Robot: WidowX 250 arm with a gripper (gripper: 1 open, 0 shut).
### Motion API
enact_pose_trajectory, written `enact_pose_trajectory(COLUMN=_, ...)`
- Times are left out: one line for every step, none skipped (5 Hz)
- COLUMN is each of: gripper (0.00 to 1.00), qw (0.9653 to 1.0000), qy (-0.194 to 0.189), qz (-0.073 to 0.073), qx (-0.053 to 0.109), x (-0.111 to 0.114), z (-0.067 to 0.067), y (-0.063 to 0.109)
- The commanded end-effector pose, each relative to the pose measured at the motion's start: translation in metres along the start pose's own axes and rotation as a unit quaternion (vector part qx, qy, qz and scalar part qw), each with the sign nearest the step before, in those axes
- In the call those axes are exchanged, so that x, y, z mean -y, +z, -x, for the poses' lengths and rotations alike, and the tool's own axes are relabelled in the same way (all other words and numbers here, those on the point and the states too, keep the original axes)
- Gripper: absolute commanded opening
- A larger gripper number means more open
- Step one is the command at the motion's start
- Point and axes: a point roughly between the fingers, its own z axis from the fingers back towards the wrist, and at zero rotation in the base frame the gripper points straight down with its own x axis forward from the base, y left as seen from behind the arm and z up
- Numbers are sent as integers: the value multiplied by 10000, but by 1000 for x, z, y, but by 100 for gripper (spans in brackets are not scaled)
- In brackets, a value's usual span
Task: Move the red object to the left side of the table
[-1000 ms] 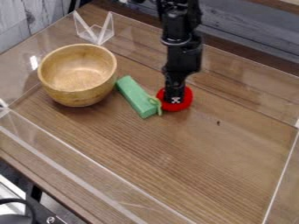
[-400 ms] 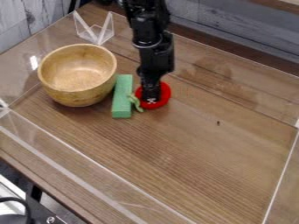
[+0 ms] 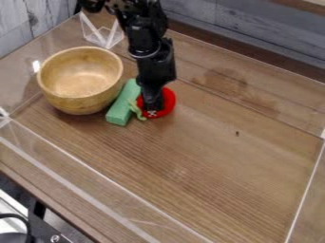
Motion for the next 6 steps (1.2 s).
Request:
enact_pose_trajectory(gripper=0, qw=10000, qy=91, qz=25, qx=-7, x=2, z=14, y=-2)
enact_pose_trajectory(gripper=0, qw=9999, qy=51, qz=128, qx=-49, x=8, z=18, y=-8)
enact_pose_trajectory(gripper=0, qw=9997, qy=24, qz=238, qx=-107, x=15, z=21, y=-14)
enact_pose_trajectory(gripper=0, qw=9992, qy=1, qz=366, qx=-179, x=23, z=25, y=-20)
enact_pose_trajectory(gripper=0, qw=9984, qy=-14, qz=497, qx=-251, x=30, z=28, y=-24)
enact_pose_trajectory(gripper=0, qw=9976, qy=-25, qz=620, qx=-309, x=37, z=32, y=-26)
